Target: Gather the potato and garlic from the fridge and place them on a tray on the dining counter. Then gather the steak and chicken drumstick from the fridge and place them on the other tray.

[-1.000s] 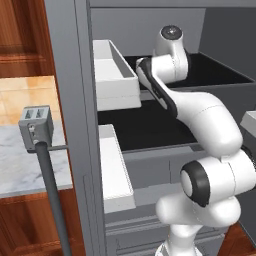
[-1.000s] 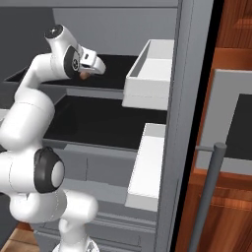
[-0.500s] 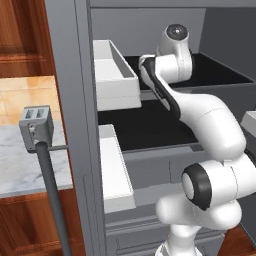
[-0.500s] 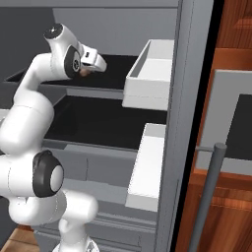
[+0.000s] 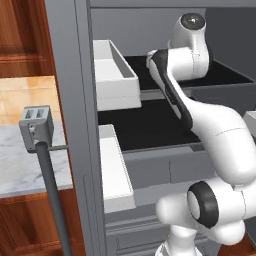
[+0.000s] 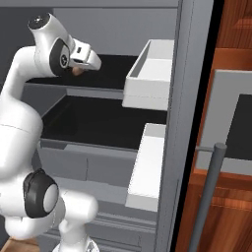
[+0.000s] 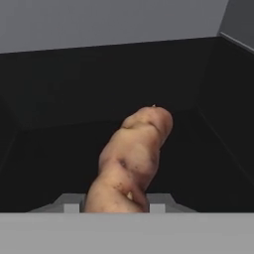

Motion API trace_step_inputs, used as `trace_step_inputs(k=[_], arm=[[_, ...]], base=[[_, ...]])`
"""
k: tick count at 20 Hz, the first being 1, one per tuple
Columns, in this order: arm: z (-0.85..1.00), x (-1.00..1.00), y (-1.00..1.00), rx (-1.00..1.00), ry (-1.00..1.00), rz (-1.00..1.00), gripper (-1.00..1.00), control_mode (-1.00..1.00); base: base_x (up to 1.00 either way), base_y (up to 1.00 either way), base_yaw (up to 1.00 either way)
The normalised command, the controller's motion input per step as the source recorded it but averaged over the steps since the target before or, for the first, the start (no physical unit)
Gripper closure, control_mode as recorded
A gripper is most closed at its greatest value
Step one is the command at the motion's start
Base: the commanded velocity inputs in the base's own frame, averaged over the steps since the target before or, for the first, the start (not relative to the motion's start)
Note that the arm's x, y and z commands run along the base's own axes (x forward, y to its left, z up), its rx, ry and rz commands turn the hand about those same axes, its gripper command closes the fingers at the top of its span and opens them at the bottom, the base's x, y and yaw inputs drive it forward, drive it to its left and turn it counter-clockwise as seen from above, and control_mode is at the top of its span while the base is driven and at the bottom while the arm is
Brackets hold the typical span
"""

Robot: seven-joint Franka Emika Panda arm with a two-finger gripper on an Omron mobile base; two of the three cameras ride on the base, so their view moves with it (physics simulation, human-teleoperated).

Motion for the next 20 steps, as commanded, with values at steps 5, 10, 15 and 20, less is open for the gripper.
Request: trace_step_inputs(k=[5, 10, 15, 20], arm=[[0.00, -1.00, -0.16, 0.00, 0.00, 0.00, 1.00, -1.00], [0.03, -0.97, -0.12, 0.00, 0.00, 0.01, 1.00, -1.00], [0.04, -0.81, -0.01, 0.00, -0.04, 0.10, 1.00, -1.00], [0.12, -0.94, 0.00, 0.00, -0.09, 0.08, 1.00, -1.00]], base=[[0.00, 0.00, 0.00], [0.00, 0.00, 0.00], [0.00, 0.00, 0.00], [0.00, 0.00, 0.00]])
